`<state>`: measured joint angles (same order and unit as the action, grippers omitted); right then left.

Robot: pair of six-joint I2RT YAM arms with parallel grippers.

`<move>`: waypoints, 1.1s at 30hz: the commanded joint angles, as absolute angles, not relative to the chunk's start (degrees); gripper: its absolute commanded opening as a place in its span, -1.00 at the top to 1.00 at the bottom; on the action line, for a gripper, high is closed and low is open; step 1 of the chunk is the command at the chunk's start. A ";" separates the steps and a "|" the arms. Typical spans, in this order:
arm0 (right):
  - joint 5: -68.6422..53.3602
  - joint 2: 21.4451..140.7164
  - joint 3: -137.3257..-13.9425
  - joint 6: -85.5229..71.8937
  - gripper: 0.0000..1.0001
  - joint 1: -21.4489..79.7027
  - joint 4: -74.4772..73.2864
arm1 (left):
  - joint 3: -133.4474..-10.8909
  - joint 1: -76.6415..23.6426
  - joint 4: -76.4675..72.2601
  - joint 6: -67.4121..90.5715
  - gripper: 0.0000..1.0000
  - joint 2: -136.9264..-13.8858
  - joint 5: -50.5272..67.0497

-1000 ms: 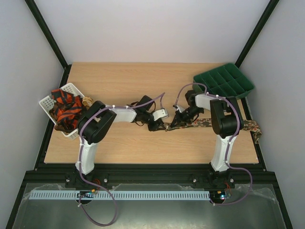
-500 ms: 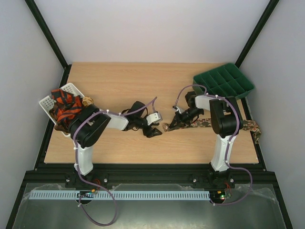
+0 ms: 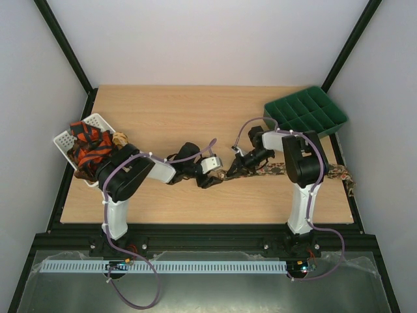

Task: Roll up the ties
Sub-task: Roll the tie at the center of the board.

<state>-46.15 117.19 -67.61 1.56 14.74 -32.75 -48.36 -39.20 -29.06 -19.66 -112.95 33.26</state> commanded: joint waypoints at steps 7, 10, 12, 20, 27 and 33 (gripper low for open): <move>-42.31 121.32 -66.41 -1.60 0.97 16.06 -30.91 | -48.87 -39.63 -29.96 -18.53 0.10 -112.60 36.14; -42.42 121.59 -66.68 -1.68 0.97 16.12 -30.94 | -50.87 -39.85 -31.24 -16.04 0.15 -113.14 35.69; -42.44 121.80 -66.71 -1.68 0.97 16.15 -31.06 | -52.03 -40.21 -31.55 -15.29 0.18 -113.69 35.73; -42.48 122.02 -66.68 -1.40 0.97 16.11 -31.17 | -54.75 -41.99 -28.23 -19.00 0.25 -116.93 35.71; -44.61 119.77 -66.39 -1.03 0.94 15.57 -30.70 | -56.36 -42.01 -15.85 -26.50 0.34 -119.96 27.91; -47.97 118.21 -68.35 0.24 0.78 12.48 -33.09 | -58.21 -41.48 -4.91 -30.81 0.40 -120.65 25.72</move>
